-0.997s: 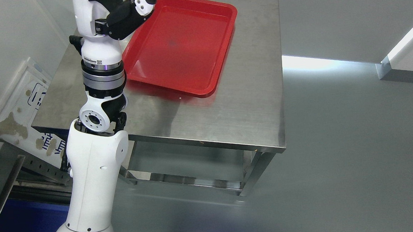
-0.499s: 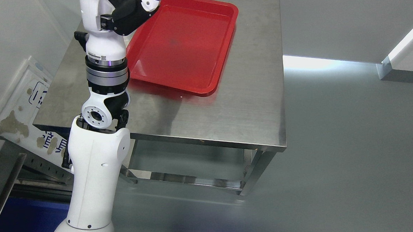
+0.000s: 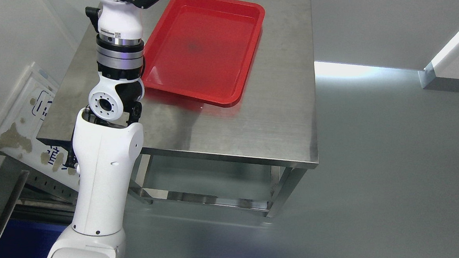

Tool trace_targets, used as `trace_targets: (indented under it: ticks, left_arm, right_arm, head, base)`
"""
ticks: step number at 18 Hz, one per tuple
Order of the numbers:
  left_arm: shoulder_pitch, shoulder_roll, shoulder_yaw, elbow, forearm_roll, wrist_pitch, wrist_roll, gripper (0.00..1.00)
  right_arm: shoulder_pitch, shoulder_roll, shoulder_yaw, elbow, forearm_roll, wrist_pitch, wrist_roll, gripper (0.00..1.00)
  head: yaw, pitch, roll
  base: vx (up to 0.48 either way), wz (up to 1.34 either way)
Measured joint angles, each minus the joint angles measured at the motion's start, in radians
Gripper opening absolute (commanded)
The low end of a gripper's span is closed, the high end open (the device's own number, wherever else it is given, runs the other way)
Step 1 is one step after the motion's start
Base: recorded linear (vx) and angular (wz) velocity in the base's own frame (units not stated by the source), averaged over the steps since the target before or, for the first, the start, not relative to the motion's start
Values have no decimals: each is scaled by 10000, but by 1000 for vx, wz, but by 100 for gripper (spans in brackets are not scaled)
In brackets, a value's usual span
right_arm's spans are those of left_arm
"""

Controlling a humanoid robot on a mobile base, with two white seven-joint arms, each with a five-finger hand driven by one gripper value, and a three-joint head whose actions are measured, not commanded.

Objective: Grab orange capacitor from left shelf to right desk
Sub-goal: 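Carry the capacitor with the left hand over the red tray, then lower the capacitor onto the red tray and open the left hand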

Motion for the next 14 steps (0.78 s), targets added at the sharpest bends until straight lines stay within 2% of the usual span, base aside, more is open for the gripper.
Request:
trace_targets:
  ticks: [3, 8, 11, 14]
  left_arm:
    - [-276, 0, -16, 366, 4, 905, -36, 3]
    - [-1401, -1, -35, 1214, -69, 3712, -229, 4]
    - [-2299, 0, -134, 2188, -245, 4318, -446, 4]
    - [-2849, -1, -370, 3231, -435, 4503, -821, 4]
  right_arm:
    - [0, 0, 0, 0, 0, 0, 0, 100]
    - [0, 0, 0, 0, 0, 5, 0, 100]
    - [0, 0, 0, 0, 0, 8, 0, 100]
    - [-1, 0, 0, 0, 0, 8, 0, 100]
  head:
    - [0, 0, 0]
    - [0, 0, 0]
    - [0, 0, 0]
    - [0, 0, 0]
  base:
    - [0, 0]
    - [0, 0]
    - [0, 0]
    - [0, 0]
